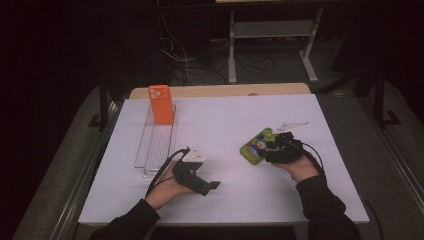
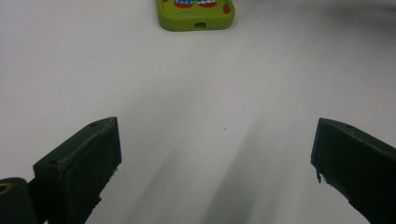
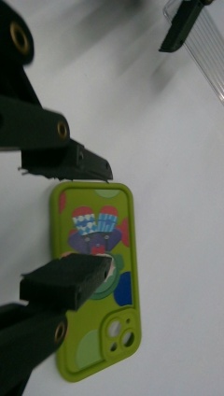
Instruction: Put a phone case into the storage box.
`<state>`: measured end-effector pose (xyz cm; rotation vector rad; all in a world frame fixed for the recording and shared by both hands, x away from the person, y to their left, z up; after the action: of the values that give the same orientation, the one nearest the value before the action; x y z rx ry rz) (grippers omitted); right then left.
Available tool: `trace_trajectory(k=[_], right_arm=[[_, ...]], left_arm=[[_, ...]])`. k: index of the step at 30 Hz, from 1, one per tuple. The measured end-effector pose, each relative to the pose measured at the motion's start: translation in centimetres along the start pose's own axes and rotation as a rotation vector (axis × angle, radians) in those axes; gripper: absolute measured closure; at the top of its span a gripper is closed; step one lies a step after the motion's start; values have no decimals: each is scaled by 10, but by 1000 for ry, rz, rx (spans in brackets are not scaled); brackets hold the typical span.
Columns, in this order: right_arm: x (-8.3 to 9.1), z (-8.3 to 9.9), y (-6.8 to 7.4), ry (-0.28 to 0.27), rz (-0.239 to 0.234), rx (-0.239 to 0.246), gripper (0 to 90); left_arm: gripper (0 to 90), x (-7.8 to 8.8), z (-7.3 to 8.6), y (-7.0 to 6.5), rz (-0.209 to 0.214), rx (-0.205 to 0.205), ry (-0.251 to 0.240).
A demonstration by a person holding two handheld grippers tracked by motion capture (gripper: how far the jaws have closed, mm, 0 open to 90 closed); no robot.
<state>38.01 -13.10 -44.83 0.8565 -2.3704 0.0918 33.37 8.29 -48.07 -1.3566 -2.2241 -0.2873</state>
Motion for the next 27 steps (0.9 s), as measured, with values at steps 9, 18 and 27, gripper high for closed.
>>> trace_trajectory(k=[9,18,27], right_arm=[[-25,-11,2,62,-7,12,741],[-56,-18,6,115,-17,22,878],[-83,-22,11,167,-23,40,878]], left_arm=[[12,-1,2,-2,12,5,11],[12,-2,1,-2,19,12,13],[12,-1,2,-1,22,11,21]])
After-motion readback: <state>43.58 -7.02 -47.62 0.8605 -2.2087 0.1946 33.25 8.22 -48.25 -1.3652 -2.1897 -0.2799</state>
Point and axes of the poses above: each handheld gripper's, and its own axes: x roughly backward along the jaws, z roughly out of its underside, y roughly to its left, the point moved 8 cm from there along -x, roughly forward along the jaws, and after that the axes turned 9 degrees about -y, right-handed, at the moved point
